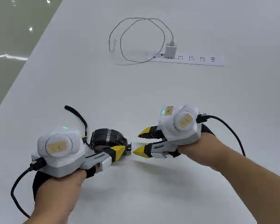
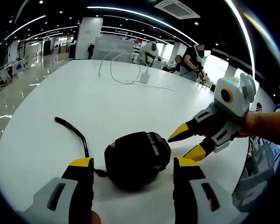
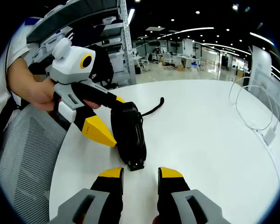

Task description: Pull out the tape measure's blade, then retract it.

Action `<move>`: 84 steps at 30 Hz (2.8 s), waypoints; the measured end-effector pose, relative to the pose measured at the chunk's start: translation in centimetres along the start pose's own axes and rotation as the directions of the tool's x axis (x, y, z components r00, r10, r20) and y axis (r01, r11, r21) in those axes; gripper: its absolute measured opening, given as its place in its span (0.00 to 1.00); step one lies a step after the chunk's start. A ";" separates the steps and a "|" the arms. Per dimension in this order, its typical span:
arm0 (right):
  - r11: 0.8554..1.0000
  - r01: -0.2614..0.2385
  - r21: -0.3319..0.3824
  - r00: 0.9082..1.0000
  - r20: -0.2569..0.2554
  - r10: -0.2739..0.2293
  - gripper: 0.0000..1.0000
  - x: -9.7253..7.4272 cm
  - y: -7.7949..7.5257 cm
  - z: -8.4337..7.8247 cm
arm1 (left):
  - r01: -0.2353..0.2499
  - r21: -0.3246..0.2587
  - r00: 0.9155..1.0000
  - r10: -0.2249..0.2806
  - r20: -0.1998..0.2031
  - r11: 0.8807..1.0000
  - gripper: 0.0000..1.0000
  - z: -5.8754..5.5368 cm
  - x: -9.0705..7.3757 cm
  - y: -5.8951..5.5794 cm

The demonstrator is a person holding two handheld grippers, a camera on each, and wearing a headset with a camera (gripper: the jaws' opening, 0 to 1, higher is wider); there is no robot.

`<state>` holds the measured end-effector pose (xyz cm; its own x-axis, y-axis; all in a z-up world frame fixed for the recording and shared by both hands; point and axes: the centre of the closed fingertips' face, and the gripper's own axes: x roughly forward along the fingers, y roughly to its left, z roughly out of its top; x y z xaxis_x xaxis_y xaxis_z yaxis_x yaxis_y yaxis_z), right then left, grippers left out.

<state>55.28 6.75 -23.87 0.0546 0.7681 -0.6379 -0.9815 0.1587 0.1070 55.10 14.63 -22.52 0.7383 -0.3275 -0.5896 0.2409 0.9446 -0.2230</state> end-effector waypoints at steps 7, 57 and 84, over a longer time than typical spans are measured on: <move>0.999 0.039 0.021 0.999 0.031 -0.039 0.30 -1.4 0.3 -0.1 | 0.021 0.033 1.000 -0.021 0.007 0.999 0.66 0.0 -0.6 -0.1; 0.940 0.297 0.166 0.948 0.070 -0.312 0.67 -11.6 2.2 -6.3 | 0.180 0.204 0.983 -0.180 -0.017 0.962 0.82 -2.4 -6.9 0.1; 0.893 0.376 0.248 0.916 0.049 -0.399 0.87 -15.4 4.5 -9.5 | 0.198 0.250 0.980 -0.195 -0.038 0.948 0.92 -3.5 -8.4 0.6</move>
<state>48.29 -10.28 -20.76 0.4509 0.6704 -0.5894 -0.8104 0.5842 0.0445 46.81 17.91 -20.38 0.6525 -0.5061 -0.5640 0.5320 0.8360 -0.1346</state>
